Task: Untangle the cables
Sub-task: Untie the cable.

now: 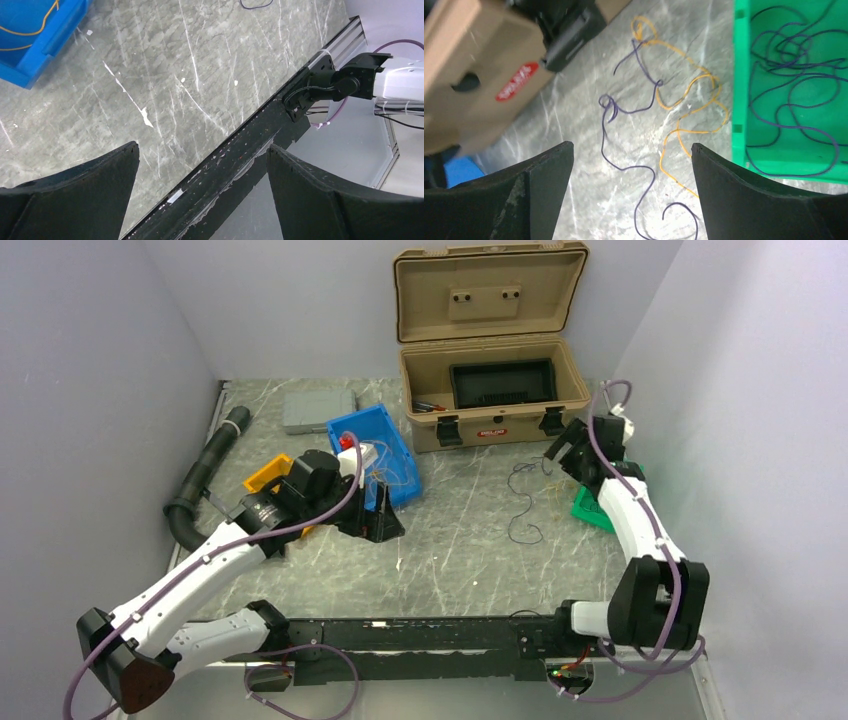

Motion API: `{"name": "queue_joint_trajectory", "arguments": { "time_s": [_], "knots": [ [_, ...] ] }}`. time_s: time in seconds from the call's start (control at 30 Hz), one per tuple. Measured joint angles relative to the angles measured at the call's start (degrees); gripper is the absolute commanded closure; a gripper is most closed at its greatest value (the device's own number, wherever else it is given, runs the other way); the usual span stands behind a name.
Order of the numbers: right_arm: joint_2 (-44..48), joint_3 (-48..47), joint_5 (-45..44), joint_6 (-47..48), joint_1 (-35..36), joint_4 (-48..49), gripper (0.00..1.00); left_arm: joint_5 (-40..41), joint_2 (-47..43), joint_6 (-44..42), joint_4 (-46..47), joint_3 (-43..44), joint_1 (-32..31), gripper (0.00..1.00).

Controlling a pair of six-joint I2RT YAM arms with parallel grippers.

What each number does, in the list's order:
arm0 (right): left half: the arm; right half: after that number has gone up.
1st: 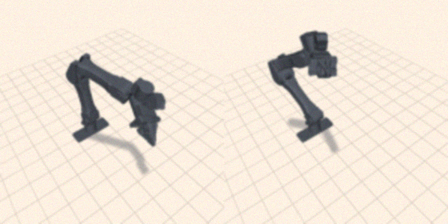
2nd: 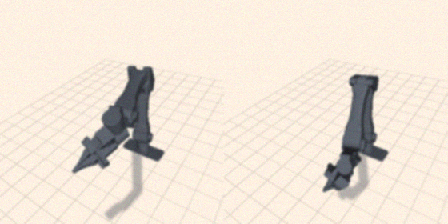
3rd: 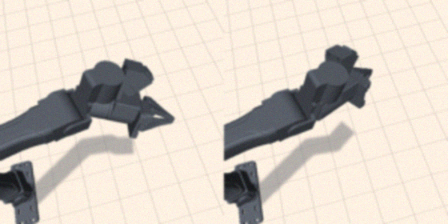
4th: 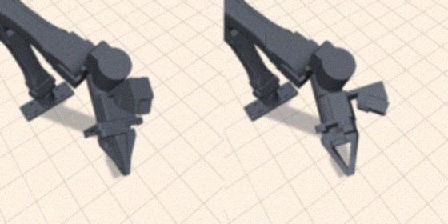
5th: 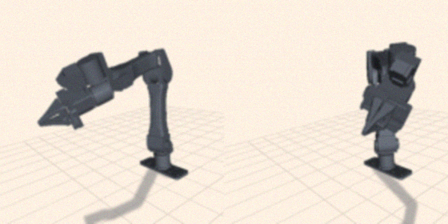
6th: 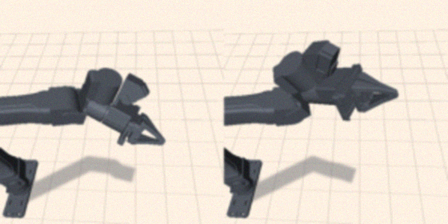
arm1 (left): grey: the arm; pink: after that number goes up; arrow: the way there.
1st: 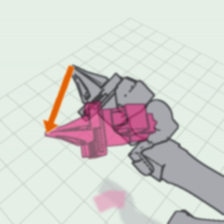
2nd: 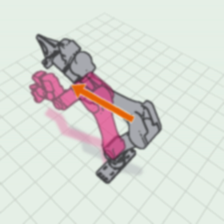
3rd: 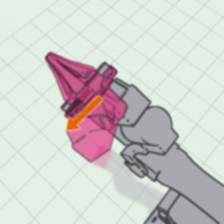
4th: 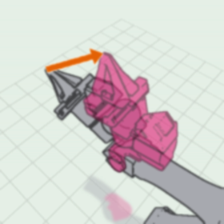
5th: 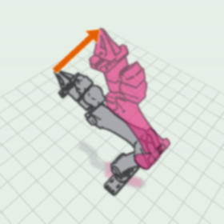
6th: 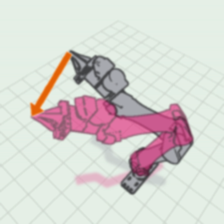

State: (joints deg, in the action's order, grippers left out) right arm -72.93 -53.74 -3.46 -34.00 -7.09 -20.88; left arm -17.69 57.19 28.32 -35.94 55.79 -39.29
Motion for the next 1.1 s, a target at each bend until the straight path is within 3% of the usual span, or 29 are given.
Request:
{"name": "queue_joint_trajectory", "arguments": {
  "time_s": [0.3,0.5,0.57,0.63,0.67,0.73,0.77,0.93,1.1],
  "knots": [
    [-11.39,-0.63,-6.45,7.63,9.14,-2.23,0.15,-0.44,0.17,-0.2,2.4,-1.44,-0.61,0.01],
    [-15.58,-0.07,-11.1,7.89,10.62,-3.02,0.25,-0.46,0.2,-0.66,2.34,-2.21,-0.66,0.01],
    [-16.28,0.35,-11.41,7.82,10.56,-2.54,0.31,-0.48,0.31,-1.07,2.27,-2.21,-0.68,0.01],
    [-17.84,0.81,-11.56,7.5,10.56,-1.44,0.43,-0.46,0.46,-1.55,2.27,-2.21,-0.68,0.01],
    [-18.53,1.16,-11.61,7.37,10.56,-0.9,0.53,-0.46,0.55,-1.77,2.23,-2.21,-0.68,0.01],
    [-19.78,2.6,-11.69,7.02,10.56,0.31,0.88,-0.46,0.55,-2.16,2.19,-2.21,-0.68,0.01],
    [-19.98,3.5,-11.63,6.86,10.58,0.66,1.0,-0.42,0.5,-2.38,2.01,-2.21,-0.66,0.01],
    [-16.55,5.42,-10.88,6.56,10.58,1.25,1.0,0.5,-0.48,-3.19,0.81,-2.23,-0.66,0.01],
    [-4.44,3.1,-4.04,8.48,11.3,-2.64,1.0,1.05,-3.19,-3.67,0.76,-2.8,-0.66,0.01]
  ]
}}
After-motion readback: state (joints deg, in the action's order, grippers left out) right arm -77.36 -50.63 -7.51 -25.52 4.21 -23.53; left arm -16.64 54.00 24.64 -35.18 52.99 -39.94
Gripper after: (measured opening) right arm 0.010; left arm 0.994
